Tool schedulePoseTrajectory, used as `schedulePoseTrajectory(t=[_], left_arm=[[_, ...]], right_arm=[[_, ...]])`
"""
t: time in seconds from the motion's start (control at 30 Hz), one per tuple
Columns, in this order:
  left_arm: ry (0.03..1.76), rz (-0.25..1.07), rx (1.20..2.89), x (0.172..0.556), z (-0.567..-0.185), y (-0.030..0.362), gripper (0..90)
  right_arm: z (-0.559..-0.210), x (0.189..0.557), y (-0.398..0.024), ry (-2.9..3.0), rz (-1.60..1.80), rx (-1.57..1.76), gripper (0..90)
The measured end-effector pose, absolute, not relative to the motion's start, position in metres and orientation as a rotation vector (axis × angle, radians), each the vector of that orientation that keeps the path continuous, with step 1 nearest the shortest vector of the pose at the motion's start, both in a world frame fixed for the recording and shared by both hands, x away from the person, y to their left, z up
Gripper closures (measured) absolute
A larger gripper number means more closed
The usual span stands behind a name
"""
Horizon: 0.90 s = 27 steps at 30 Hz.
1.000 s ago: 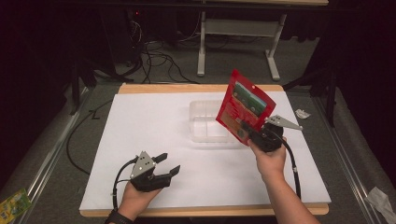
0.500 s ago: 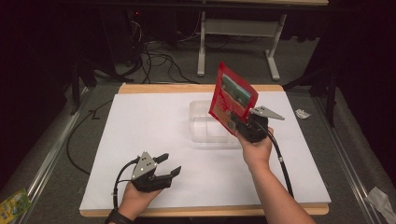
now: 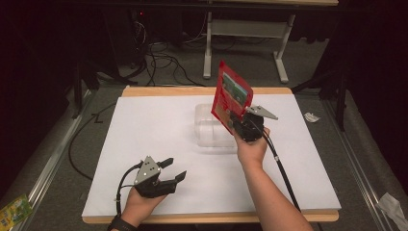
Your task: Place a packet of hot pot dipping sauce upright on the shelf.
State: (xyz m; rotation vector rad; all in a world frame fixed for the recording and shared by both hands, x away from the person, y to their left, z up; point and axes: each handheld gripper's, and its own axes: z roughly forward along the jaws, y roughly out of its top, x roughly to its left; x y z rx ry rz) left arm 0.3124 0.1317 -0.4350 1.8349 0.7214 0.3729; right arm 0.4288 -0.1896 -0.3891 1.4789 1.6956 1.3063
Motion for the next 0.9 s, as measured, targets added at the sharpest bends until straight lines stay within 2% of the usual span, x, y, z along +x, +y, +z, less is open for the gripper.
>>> schedulePoseTrajectory(t=[0.9], left_arm=[[0.724,0.362,1.832,0.3132,-0.4355,0.1313,34.2]], right_arm=[[-0.3953,0.4358,-0.1823,1.628,1.264,1.537,83.7]])
